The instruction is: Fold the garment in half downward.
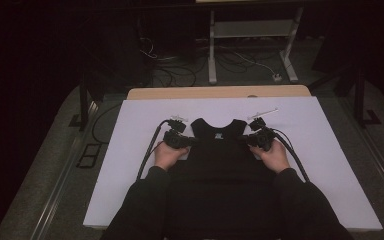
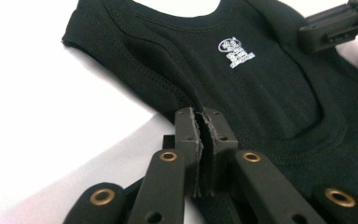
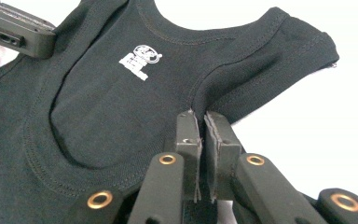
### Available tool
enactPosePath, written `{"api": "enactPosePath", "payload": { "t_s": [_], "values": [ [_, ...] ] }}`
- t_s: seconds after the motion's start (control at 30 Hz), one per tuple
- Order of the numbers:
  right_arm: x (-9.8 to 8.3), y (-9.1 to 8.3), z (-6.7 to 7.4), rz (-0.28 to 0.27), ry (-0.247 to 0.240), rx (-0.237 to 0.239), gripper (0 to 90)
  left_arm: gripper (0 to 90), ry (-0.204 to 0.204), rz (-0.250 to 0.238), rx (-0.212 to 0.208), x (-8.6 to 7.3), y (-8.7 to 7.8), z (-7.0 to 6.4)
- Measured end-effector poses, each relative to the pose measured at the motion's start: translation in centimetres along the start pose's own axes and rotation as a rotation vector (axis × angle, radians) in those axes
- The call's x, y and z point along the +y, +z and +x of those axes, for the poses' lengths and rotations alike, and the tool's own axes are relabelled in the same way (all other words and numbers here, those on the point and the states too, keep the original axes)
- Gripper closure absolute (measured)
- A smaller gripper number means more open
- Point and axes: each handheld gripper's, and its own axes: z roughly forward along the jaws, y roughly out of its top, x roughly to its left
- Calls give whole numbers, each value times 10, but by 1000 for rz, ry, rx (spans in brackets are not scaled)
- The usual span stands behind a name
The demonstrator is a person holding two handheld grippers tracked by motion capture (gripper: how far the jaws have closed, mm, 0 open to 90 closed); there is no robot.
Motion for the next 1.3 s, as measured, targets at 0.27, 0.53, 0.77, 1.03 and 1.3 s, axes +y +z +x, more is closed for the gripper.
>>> {"api": "enactPosePath", "payload": {
  "t_s": [0.27, 0.53, 0.77, 1.03, 1.3],
  "values": [
    [1, -7, -1, -1, 33, 54, 846, 862, -50, -16, -64, -5, -8, 5],
    [2, -24, 3, -40, 37, 93, 847, 862, -43, -60, -72, -4, -18, 0],
    [-8, -38, 9, -90, 33, 115, 847, 861, -12, -80, -120, -1, -35, -11],
    [-12, -54, 13, -118, 38, 140, 846, 860, -7, -102, -136, -3, -50, -18],
    [-17, -68, 16, -134, 51, 159, 846, 860, -2, -121, -155, -5, -58, -27]
  ]
}}
